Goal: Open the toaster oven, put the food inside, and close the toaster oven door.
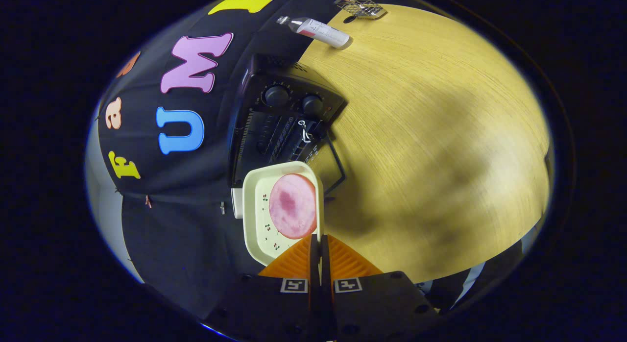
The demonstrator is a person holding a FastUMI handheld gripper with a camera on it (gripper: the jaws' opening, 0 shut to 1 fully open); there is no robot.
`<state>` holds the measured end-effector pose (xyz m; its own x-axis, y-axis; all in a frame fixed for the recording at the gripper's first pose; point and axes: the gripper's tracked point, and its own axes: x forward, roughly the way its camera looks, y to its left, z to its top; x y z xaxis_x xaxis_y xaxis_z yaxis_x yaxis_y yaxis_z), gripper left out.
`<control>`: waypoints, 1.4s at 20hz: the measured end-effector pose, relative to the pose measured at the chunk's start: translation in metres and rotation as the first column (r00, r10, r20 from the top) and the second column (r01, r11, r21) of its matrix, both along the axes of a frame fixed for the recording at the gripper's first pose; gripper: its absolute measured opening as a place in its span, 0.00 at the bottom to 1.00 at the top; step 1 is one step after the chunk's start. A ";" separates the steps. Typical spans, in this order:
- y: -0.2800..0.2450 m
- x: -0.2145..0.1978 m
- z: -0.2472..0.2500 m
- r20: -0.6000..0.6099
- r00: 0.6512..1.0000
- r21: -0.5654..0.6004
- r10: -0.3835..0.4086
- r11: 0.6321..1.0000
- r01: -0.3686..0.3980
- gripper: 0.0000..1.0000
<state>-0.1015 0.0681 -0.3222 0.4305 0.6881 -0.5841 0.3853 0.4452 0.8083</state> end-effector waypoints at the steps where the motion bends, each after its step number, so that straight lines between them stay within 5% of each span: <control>1: 0.011 0.003 0.000 -0.007 1.000 -0.004 -0.016 1.000 0.016 0.05; 7: 0.066 0.021 -0.006 -0.041 0.991 -0.044 -0.123 0.992 0.122 0.06; 13: 0.092 0.055 -0.022 -0.100 0.943 -0.094 -0.318 0.946 0.309 0.05; 19: 0.097 0.101 -0.037 -0.158 0.828 -0.187 -0.538 0.840 0.510 0.06; 28: 0.117 0.159 -0.051 -0.220 0.647 -0.264 -0.730 0.683 0.681 0.06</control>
